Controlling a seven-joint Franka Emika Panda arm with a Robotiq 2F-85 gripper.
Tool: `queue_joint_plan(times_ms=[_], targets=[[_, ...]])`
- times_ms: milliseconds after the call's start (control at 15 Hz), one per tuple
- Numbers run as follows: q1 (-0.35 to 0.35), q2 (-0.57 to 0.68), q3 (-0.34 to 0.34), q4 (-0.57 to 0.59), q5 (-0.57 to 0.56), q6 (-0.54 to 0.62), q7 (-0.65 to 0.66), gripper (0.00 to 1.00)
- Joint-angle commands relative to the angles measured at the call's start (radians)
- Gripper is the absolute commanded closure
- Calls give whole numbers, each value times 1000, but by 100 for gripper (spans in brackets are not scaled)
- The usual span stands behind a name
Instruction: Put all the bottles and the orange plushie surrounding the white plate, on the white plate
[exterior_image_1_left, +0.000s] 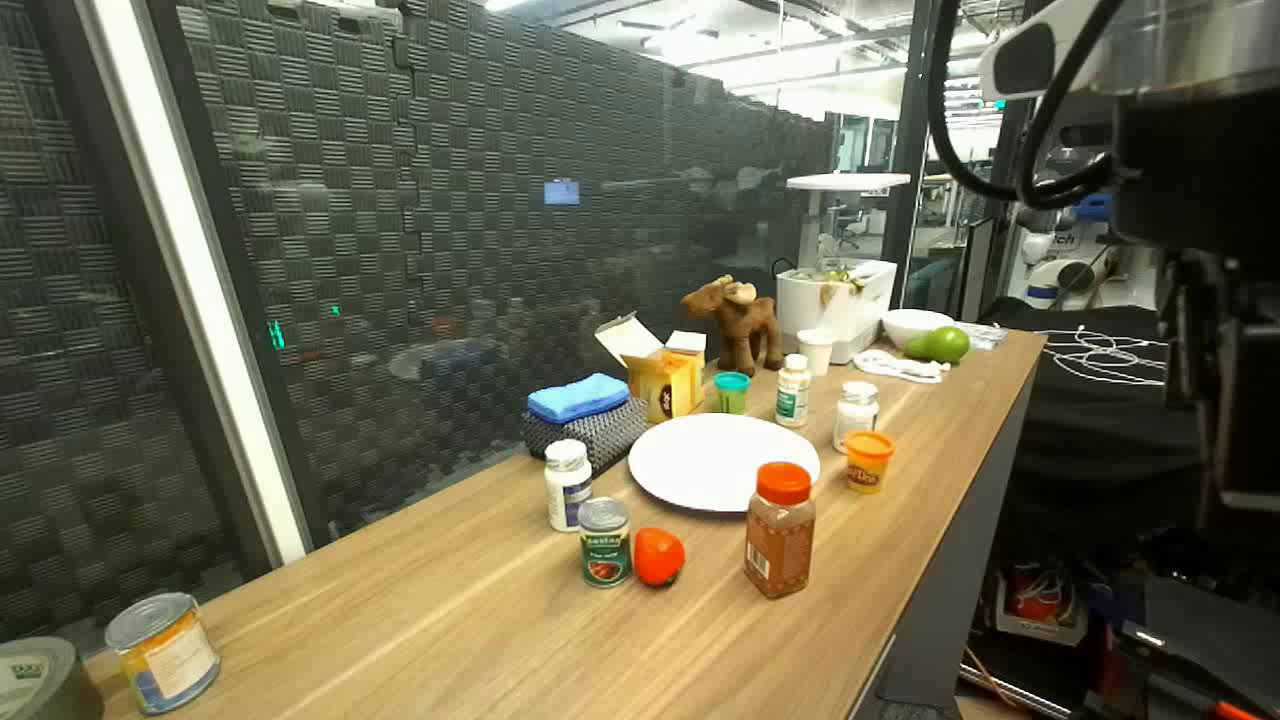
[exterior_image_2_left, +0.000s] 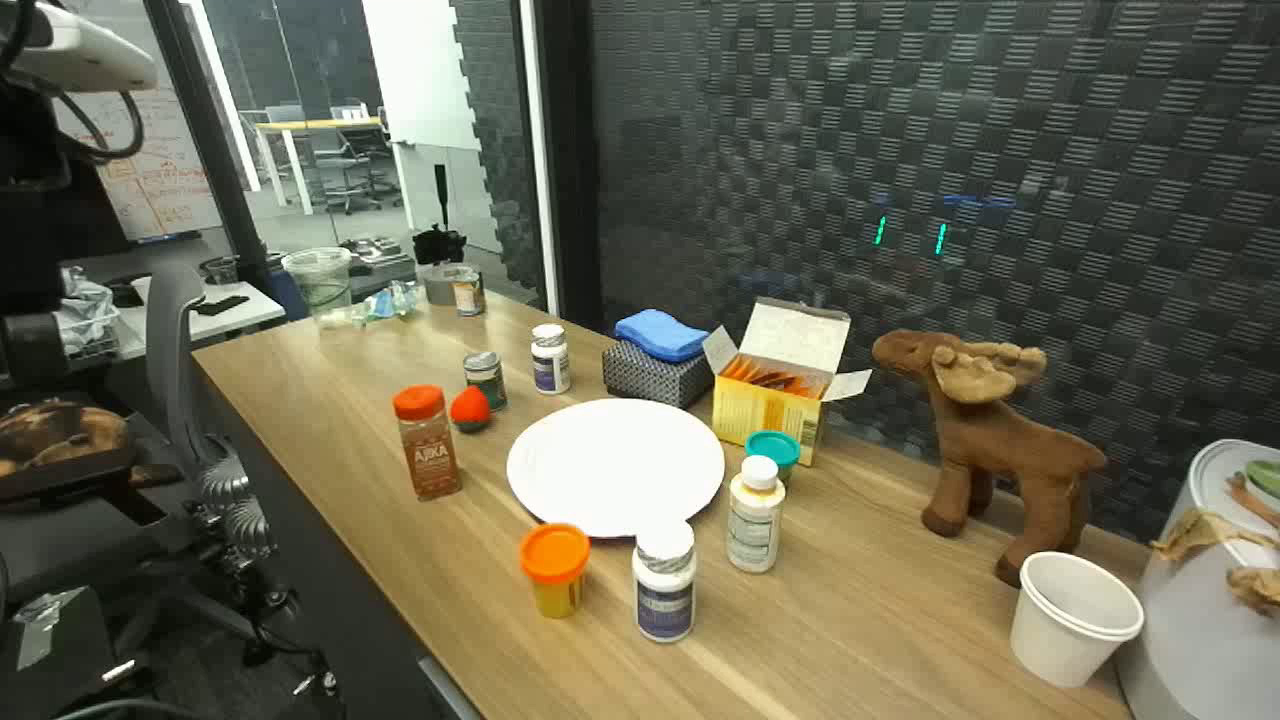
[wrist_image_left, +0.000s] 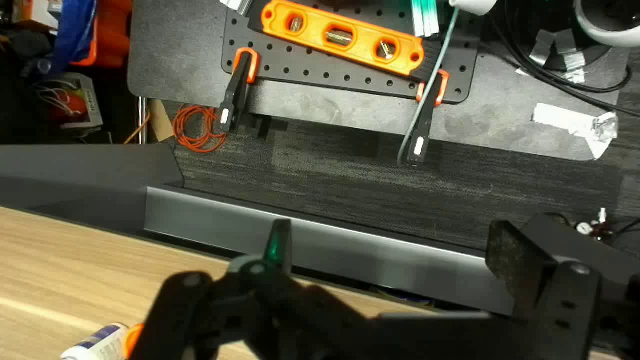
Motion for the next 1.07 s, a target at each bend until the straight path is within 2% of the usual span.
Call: queue_joint_plan(times_ms=[0,533,800,1000], targets=[[18,4,-17,2,-9,-1,9,0],[18,3,-17,3,-9,-1,9,0],[-53,116,-18,78,-91,95,64,0],[-108,222,-45,163,-148,184,106,0]])
